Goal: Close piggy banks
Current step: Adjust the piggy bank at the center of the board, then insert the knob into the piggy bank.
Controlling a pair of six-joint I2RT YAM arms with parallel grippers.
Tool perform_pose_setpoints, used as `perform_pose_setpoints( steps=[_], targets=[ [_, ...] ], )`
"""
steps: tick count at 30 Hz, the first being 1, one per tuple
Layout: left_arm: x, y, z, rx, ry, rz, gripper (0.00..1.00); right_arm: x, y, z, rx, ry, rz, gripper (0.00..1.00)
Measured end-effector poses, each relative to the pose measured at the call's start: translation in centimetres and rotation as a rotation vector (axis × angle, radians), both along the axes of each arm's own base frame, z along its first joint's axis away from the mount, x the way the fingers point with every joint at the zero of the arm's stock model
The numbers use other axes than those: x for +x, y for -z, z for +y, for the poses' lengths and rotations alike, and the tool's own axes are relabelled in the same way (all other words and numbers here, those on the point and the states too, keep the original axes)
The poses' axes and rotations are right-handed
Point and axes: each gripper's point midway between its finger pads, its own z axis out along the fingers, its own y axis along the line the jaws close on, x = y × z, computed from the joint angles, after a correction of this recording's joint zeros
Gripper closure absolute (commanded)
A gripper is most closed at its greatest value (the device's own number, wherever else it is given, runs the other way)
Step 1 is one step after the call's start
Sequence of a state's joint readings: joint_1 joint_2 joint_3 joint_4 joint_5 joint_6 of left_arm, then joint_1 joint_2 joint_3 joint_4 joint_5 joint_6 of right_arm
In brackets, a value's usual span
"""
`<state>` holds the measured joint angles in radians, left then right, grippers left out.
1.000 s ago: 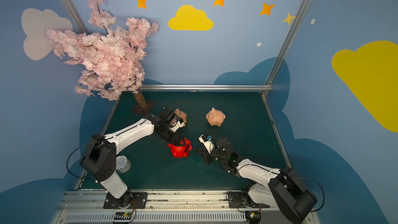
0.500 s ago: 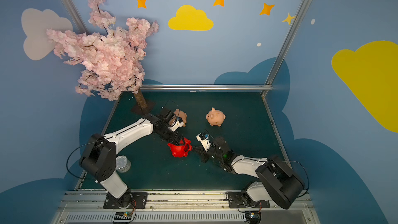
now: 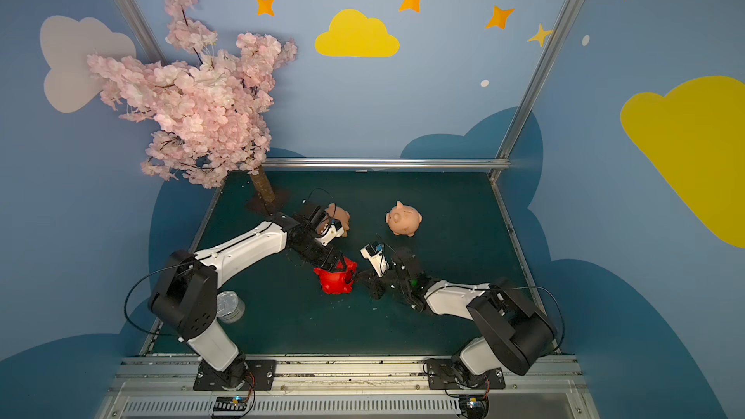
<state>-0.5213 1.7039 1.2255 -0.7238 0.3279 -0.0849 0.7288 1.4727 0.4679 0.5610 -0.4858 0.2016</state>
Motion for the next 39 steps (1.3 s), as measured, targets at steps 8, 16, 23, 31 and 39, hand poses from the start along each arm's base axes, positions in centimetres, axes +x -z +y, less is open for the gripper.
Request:
perform_pose_setpoints(
  steps=[8, 16, 23, 31, 39],
  targets=[
    [0.0, 0.0, 0.0, -0.001, 0.000, 0.001, 0.15, 0.1, -0.2, 0.7, -0.002, -0.027, 0.027, 1.00],
    [0.0, 0.0, 0.0, -0.002, -0.001, 0.002, 0.15, 0.2, 0.4, 1.0, -0.018, -0.037, 0.054, 1.00],
    [0.0, 0.0, 0.0, -0.002, -0.001, 0.002, 0.15, -0.1, 0.8, 1.0, -0.028, -0.044, 0.074, 1.00],
    [0.0, 0.0, 0.0, -0.002, -0.001, 0.002, 0.15, 0.0, 0.7, 1.4, -0.031, -0.058, 0.090, 1.00],
    [0.0, 0.0, 0.0, -0.001, -0.001, 0.002, 0.16, 0.1, 0.7, 1.7, -0.029, -0.070, 0.100, 1.00]
  ],
)
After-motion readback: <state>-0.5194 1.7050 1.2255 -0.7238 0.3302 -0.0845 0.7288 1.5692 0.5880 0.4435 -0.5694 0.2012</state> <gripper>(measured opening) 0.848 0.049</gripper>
